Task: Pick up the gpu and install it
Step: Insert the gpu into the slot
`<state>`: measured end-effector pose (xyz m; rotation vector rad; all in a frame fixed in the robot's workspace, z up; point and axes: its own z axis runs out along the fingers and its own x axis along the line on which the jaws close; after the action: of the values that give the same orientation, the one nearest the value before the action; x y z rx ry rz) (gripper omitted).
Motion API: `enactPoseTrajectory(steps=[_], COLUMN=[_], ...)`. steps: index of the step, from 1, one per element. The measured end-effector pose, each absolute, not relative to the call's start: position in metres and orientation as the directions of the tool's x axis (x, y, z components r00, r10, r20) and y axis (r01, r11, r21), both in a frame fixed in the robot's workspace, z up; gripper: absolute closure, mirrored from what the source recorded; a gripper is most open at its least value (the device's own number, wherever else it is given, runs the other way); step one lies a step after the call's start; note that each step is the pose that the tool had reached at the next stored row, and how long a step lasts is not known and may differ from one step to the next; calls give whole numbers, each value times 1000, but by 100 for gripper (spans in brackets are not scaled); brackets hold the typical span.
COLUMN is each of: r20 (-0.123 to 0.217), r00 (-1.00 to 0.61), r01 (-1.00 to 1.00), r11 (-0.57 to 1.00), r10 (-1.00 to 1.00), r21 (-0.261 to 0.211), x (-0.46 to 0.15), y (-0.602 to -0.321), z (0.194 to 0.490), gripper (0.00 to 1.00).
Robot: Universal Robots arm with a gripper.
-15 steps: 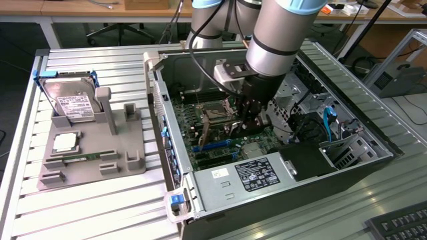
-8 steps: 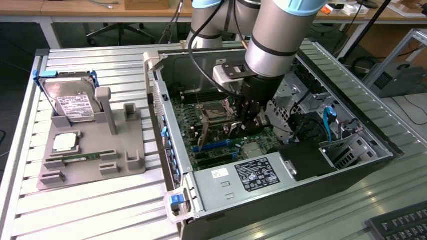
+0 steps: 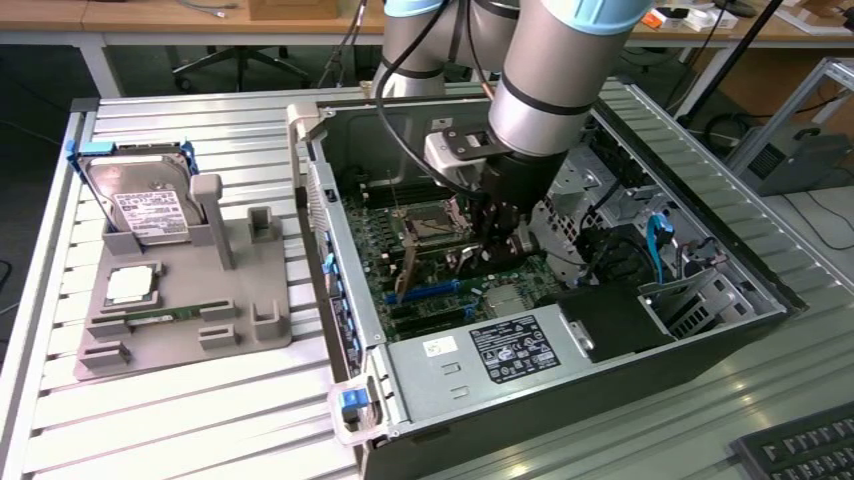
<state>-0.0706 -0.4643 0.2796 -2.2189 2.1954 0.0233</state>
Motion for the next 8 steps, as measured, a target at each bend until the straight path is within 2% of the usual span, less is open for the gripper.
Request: enactPoseTrajectory(steps=[8], r20=[-25], r00=[11], r01=[-1000], r11=[-11], r10=[-1000], r21=[-4], x=[-73], y=[-465], z=[278], gripper=[73])
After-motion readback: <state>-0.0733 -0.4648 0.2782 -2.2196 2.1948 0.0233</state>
